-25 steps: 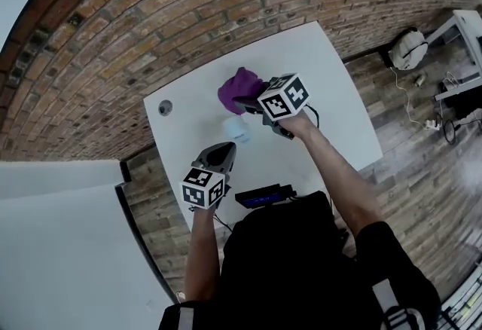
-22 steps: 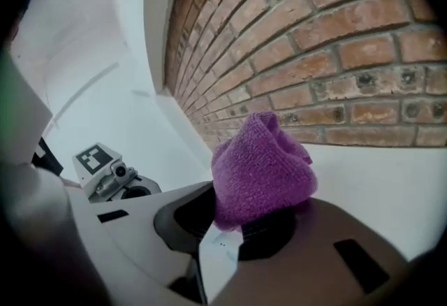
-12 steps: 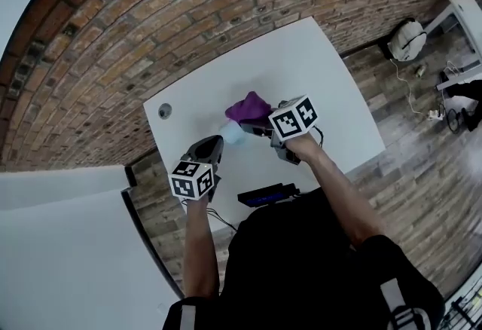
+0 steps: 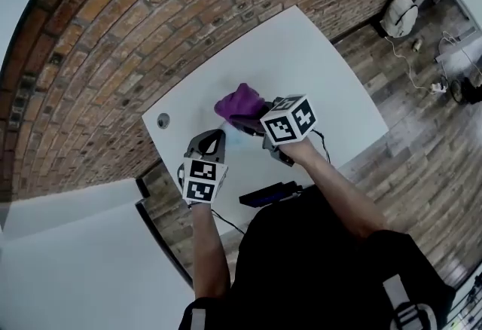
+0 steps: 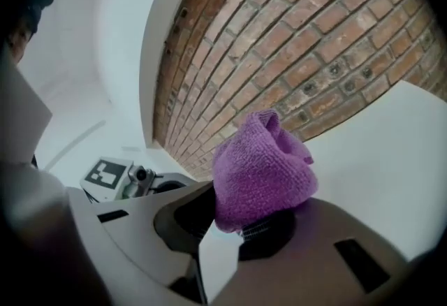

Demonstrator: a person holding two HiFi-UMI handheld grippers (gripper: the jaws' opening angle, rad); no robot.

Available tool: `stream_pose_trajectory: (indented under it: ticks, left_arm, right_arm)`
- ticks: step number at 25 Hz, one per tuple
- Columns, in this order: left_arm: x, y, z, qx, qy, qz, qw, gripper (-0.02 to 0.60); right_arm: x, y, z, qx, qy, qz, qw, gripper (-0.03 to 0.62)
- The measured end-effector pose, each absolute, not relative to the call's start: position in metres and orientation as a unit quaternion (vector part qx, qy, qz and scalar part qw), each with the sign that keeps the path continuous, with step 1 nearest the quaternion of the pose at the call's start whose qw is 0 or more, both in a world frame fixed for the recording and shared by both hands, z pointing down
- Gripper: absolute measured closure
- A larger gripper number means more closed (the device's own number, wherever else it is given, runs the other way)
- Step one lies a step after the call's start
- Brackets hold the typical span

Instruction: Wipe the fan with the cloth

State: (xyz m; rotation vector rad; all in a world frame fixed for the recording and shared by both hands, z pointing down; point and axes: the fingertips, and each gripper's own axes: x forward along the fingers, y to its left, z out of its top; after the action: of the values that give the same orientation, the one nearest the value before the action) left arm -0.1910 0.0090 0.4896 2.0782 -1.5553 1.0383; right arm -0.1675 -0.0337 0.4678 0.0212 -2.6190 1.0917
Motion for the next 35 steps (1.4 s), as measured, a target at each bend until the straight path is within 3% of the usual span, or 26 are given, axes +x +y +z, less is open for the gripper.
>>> stream_pose_trajectory:
  ticks: [2, 7, 12, 19, 25, 31, 35]
  left_arm:
    - [-0.191, 0.011, 0.491, 0.726, -0.548, 0.381, 0.167, 0.577]
    - [-0.192, 0.012, 0.49, 0.718, -0.544, 0.402, 0.165, 0.577]
    - [-0.191, 0.012, 0.491, 0.712, -0.548, 0.405, 0.167, 0.577]
    - [-0.191, 0.013, 0.49, 0.705, -0.549, 0.418, 0.162, 0.577]
    - [-0.191, 0.013, 0.491, 0.7, -0.552, 0.424, 0.163, 0.578]
    - [-0.19, 0.014, 0.491, 0.699, -0.553, 0.423, 0.165, 0.577]
    - [-0.191, 0.012, 0.489, 0.697, -0.555, 0.424, 0.162, 0.577]
  right_arm:
    - [-0.171, -0.022, 0.484, -0.001, -0.91, 0.378, 0.171, 0.525]
    - [-0.163, -0.021, 0.53, 0.015, -0.872, 0.47, 0.14, 0.525]
    - [-0.14, -0.025, 0.585, 0.053, -0.859, 0.447, 0.244, 0.525]
    - [-0.159, -0.032, 0.479, -0.02, -0.893, 0.436, 0.112, 0.526]
    - [-0.164, -0.018, 0.513, -0.005, -0.872, 0.48, 0.097, 0.525]
    - [-0.141, -0.023, 0.58, 0.049, -0.856, 0.473, 0.203, 0.525]
    - [-0.143, -0.039, 0.519, 0.028, -0.873, 0.474, 0.11, 0.525]
